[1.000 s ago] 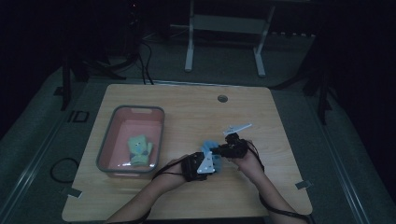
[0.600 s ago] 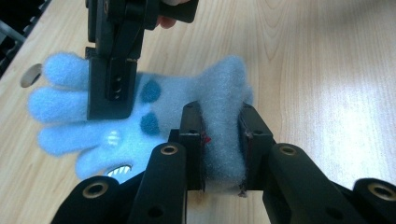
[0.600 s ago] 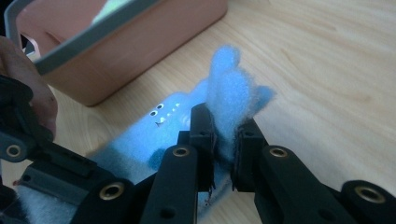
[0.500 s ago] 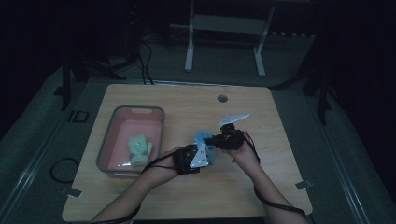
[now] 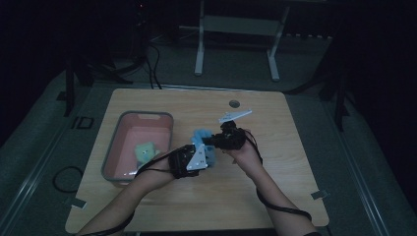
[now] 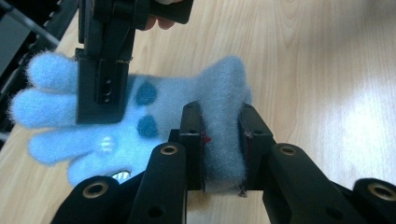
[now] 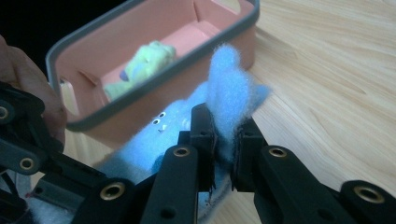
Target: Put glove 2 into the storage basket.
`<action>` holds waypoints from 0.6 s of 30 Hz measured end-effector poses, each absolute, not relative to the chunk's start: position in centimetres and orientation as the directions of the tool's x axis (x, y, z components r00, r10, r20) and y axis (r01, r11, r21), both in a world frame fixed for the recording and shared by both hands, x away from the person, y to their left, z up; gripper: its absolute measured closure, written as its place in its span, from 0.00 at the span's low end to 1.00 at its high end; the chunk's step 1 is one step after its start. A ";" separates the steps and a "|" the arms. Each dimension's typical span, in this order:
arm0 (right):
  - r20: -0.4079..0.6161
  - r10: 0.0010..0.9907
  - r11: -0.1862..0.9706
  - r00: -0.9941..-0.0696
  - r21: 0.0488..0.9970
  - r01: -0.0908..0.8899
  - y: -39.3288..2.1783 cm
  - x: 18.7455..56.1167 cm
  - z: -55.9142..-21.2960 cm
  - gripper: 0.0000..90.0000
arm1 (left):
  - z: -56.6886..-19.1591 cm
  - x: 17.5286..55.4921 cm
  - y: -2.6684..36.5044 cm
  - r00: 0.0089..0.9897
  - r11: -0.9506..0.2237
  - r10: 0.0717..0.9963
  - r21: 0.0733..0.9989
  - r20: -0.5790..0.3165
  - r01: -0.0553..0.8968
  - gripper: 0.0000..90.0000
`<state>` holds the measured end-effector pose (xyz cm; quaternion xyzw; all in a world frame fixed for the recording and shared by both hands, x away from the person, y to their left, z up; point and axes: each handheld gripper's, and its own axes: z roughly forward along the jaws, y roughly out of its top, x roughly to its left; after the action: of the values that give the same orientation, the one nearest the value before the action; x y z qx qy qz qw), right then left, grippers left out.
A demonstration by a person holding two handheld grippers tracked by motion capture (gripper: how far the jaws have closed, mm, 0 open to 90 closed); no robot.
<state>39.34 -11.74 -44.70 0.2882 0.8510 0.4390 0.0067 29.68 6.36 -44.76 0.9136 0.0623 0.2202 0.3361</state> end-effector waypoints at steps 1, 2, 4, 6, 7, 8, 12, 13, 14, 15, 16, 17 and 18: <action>0.241 0.494 0.451 -0.835 0.751 0.483 -11.5 39.4 -44.6 0.91 | -44.6 29.6 6.6 0.894 -0.768 0.264 0.639 0.363 -0.033 0.84; 0.241 0.492 0.450 -0.837 0.753 0.481 -11.1 39.4 -44.4 0.91 | -44.5 29.6 6.9 0.892 -0.770 0.267 0.638 0.364 -0.030 0.84; 0.238 0.482 0.455 -0.843 0.755 0.473 -10.5 39.5 -44.2 0.91 | -44.3 29.5 7.4 0.890 -0.773 0.272 0.634 0.366 -0.025 0.84; 0.245 0.475 0.454 -0.845 0.754 0.474 -9.8 39.6 -44.0 0.91 | -44.2 29.5 8.0 0.888 -0.774 0.279 0.633 0.366 -0.017 0.84; 0.248 0.469 0.457 -0.847 0.753 0.474 -9.5 39.7 -43.9 0.91 | -44.1 29.5 8.3 0.886 -0.776 0.283 0.630 0.367 -0.013 0.84; 0.248 0.468 0.458 -0.848 0.753 0.472 -9.1 39.8 -43.9 0.91 | -44.1 29.5 8.7 0.885 -0.776 0.288 0.630 0.366 -0.008 0.84; 0.254 0.454 0.460 -0.854 0.754 0.469 -7.6 40.0 -43.5 0.91 | -43.8 29.4 10.1 0.876 -0.782 0.307 0.623 0.373 0.010 0.84; 0.251 0.450 0.461 -0.857 0.757 0.464 -7.2 40.1 -43.4 0.91 | -43.7 29.4 10.4 0.872 -0.785 0.312 0.619 0.377 0.013 0.84; 0.249 0.447 0.461 -0.859 0.759 0.460 -6.8 40.1 -43.3 0.91 | -43.7 29.4 10.8 0.873 -0.786 0.314 0.618 0.373 0.018 0.84; 0.251 0.440 0.463 -0.862 0.759 0.458 -6.4 40.1 -43.2 0.91 | -43.7 29.3 11.1 0.870 -0.789 0.317 0.615 0.378 0.020 0.84; 0.251 0.438 0.462 -0.863 0.761 0.455 -6.0 40.1 -43.2 0.91 | -43.7 29.3 11.5 0.869 -0.789 0.322 0.614 0.376 0.026 0.84; 0.251 0.433 0.465 -0.866 0.761 0.453 -5.5 40.1 -43.2 0.91 | -43.6 29.2 11.9 0.870 -0.790 0.323 0.612 0.372 0.032 0.84; 0.256 0.428 0.466 -0.867 0.760 0.454 -5.1 40.2 -43.2 0.91 | -43.7 29.2 12.3 0.867 -0.790 0.330 0.612 0.374 0.037 0.84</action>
<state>40.15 -5.10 -43.19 0.2574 0.8560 0.4481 -0.0145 29.20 12.25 -43.66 0.9157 0.1000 0.2376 0.3082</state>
